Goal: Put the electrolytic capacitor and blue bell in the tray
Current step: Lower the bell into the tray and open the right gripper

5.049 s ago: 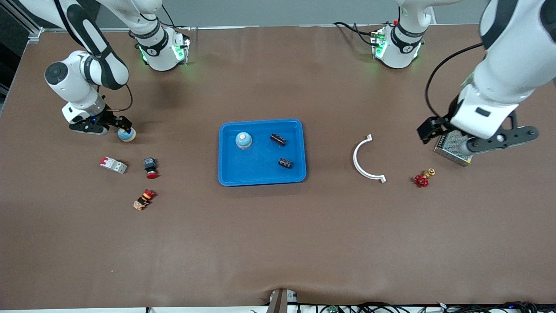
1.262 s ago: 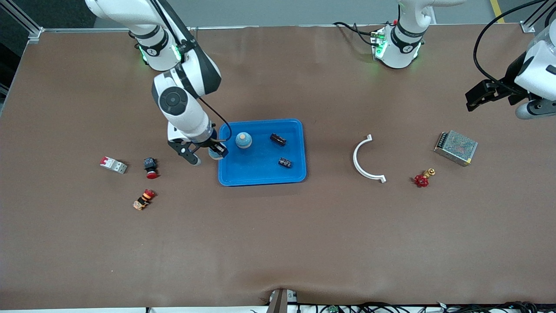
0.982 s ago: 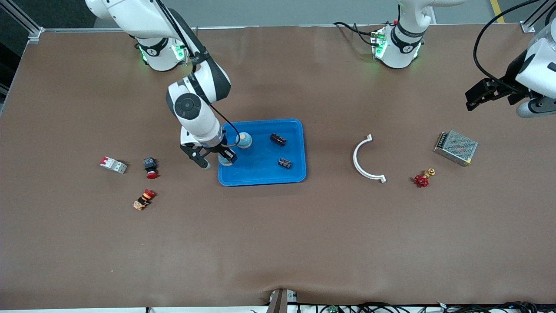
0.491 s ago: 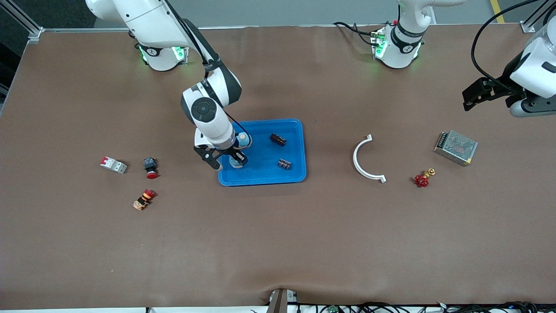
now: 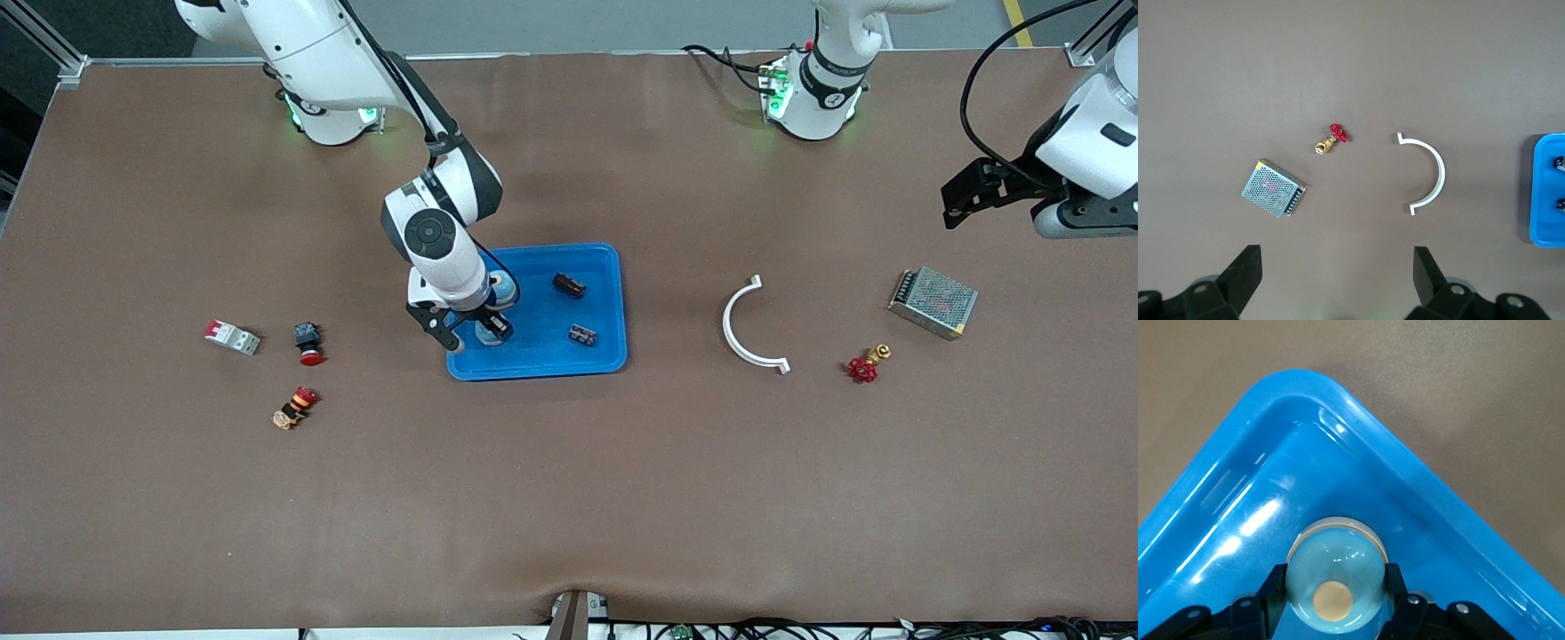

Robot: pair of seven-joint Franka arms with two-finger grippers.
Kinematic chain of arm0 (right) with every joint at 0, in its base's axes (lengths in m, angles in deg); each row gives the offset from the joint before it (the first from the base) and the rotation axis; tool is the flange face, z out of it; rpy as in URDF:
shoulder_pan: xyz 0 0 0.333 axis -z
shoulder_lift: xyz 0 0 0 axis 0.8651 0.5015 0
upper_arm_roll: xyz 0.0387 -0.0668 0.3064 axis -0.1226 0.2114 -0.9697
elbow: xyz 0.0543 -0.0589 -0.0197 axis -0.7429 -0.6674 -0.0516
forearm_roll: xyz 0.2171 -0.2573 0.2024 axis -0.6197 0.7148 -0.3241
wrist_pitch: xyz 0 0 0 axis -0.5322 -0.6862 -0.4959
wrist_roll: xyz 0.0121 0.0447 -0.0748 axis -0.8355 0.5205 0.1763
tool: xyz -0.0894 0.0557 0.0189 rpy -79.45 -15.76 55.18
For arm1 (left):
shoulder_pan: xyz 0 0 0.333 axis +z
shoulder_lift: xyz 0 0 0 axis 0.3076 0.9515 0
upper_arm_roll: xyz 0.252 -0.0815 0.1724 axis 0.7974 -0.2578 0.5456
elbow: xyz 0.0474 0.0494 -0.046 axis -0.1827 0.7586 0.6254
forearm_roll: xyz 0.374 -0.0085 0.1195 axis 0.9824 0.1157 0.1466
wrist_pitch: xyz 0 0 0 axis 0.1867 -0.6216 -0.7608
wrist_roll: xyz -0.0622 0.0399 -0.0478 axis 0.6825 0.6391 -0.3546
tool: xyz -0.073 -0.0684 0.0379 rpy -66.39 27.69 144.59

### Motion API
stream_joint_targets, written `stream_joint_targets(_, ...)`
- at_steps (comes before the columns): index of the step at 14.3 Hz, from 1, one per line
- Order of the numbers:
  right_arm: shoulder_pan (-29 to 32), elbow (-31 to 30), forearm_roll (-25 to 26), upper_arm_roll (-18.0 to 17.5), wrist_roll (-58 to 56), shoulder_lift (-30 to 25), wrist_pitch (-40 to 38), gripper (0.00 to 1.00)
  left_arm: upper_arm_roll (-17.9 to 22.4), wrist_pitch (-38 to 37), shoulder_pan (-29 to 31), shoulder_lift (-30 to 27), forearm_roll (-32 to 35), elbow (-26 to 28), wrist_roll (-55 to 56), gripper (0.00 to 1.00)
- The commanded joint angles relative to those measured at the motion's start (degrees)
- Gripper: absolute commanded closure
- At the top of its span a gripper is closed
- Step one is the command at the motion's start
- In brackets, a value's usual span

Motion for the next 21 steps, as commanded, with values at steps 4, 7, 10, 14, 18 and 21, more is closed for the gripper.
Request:
stream_joint_targets(4,-0.7,1.2,0.0,0.8,2.2,1.6,1.8,0.61,0.3,0.7,0.1,-0.2,-0.8,0.1,-1.2,0.00)
stream_joint_targets(7,-0.9,1.6,0.2,0.8,3.8,1.6,1.9,0.00,0.2,0.7,0.2,-0.2,-0.7,-0.1,-1.3,0.00)
stream_joint_targets(10,0.0,2.9,0.3,0.8,3.0,1.4,0.9,0.00,0.2,0.7,0.1,-0.3,-0.9,-0.2,-1.2,0.00)
stream_joint_targets(14,2.0,9.0,1.1,1.5,0.3,1.1,-7.9,0.00,0.2,0.3,0.2,-0.7,-1.0,-0.2,-1.1,0.00)
stream_joint_targets(18,6.9,16.1,1.1,1.5,-8.6,1.2,-18.2,0.00,0.2,0.2,0.3,-1.0,-1.0,-0.1,-1.1,0.00)
stream_joint_targets(21,12.0,16.9,1.1,1.5,-19.7,0.5,-20.8,0.00,0.1,-0.2,0.3,-1.1,-1.0,0.0,-1.2,0.00)
